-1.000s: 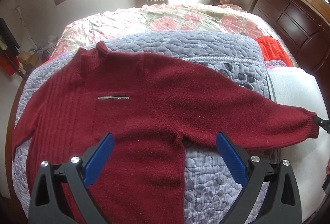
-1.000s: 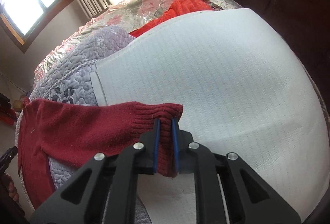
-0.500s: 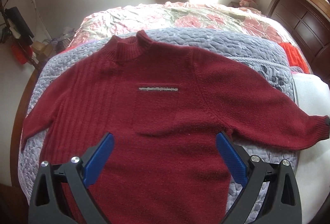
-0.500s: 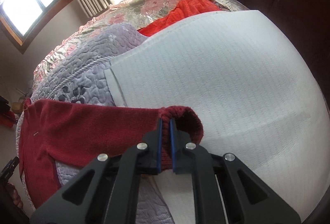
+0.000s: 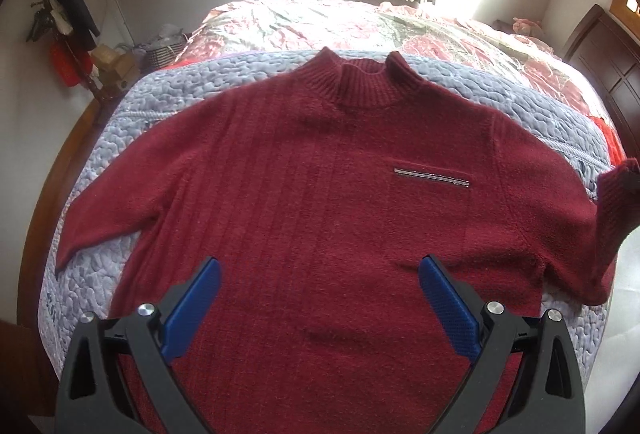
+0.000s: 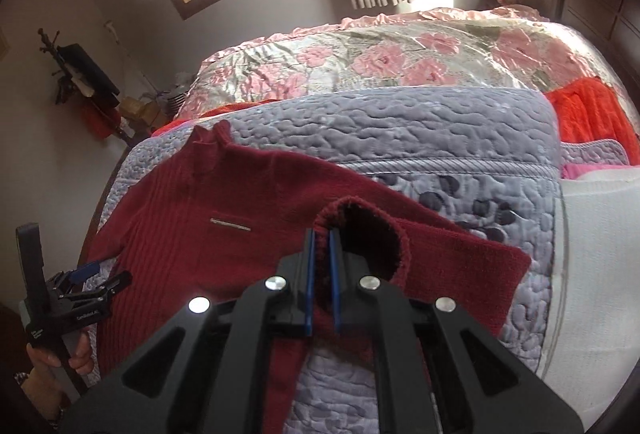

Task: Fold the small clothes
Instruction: 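Carry the held cuff across the sweater body with the right tool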

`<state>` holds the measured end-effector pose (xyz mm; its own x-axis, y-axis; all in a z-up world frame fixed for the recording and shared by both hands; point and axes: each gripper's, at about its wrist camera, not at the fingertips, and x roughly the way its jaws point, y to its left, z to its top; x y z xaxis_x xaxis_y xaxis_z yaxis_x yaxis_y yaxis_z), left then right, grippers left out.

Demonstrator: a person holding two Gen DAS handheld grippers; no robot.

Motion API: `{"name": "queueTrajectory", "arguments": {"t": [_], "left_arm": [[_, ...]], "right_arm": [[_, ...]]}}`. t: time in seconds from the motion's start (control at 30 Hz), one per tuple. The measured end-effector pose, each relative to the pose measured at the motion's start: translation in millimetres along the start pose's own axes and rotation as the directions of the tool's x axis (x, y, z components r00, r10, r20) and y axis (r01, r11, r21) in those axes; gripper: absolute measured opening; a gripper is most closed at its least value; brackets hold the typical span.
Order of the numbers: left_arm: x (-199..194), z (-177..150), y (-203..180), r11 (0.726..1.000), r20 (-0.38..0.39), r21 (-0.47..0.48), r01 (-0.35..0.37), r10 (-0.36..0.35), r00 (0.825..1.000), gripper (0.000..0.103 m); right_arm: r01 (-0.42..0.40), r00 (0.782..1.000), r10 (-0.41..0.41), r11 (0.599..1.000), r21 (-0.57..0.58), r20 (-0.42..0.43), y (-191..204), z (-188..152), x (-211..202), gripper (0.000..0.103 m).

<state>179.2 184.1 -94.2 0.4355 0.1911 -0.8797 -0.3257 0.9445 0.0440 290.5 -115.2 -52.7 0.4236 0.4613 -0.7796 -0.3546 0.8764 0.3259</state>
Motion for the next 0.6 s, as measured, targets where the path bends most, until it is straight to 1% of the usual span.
{"name": "queueTrajectory", "arguments": {"t": [0.07,0.17,0.23,0.33,0.37,0.43,0.47,0.5,0.53,0.57,0.6], "left_arm": [[5.4,1.2,12.6,1.000,-0.007,-0.010,-0.012,0.011,1.000,0.099],[14.0,0.8,29.6,0.999,-0.022,-0.033,-0.019,0.019,1.000,0.099],[18.5,0.7,39.3,0.999,-0.032,-0.043,-0.025,0.023,0.999,0.099],[25.0,2.1,47.4,0.999,-0.044,-0.048,-0.025,0.023,0.999,0.099],[27.0,2.6,48.5,0.999,-0.044,-0.046,-0.026,0.024,0.999,0.099],[31.9,4.7,47.4,0.999,-0.049,-0.039,-0.020,0.019,0.999,0.099],[34.7,5.8,45.9,0.999,-0.052,-0.034,-0.015,0.013,0.999,0.099],[37.4,7.2,43.6,1.000,-0.056,-0.030,-0.009,0.008,0.998,0.099],[40.0,9.0,40.4,1.000,-0.063,-0.027,0.001,-0.003,0.998,0.099],[42.6,10.7,36.8,1.000,-0.071,-0.026,0.018,-0.020,0.997,0.099],[44.8,12.8,32.8,0.999,-0.078,-0.026,0.042,-0.044,0.996,0.099]], "right_arm": [[-0.053,0.998,0.053,0.998,-0.031,-0.018,31.1,8.4,18.6,0.005],[-0.089,0.994,0.085,0.993,-0.071,-0.067,68.9,15.1,52.6,0.005],[-0.083,0.991,0.075,0.994,-0.074,-0.111,82.4,13.1,78.2,0.006],[-0.084,0.979,0.074,0.996,-0.042,-0.191,87.5,4.0,113.7,0.007],[-0.086,0.974,0.077,0.996,-0.036,-0.214,89.1,-0.4,121.6,0.011],[-0.121,0.959,0.112,0.992,-0.019,-0.260,89.9,-9.3,135.1,0.013],[-0.153,0.949,0.145,0.988,-0.006,-0.281,91.3,-13.6,136.6,0.021],[-0.179,0.942,0.173,0.984,0.003,-0.289,93.2,-16.5,134.7,0.026],[-0.205,0.935,0.198,0.979,0.007,-0.295,94.7,-19.5,129.4,0.028],[-0.231,0.928,0.222,0.973,0.007,-0.299,94.3,-20.9,122.4,0.034],[-0.240,0.930,0.229,0.971,-0.002,-0.288,93.4,-21.8,112.1,0.039]]}}
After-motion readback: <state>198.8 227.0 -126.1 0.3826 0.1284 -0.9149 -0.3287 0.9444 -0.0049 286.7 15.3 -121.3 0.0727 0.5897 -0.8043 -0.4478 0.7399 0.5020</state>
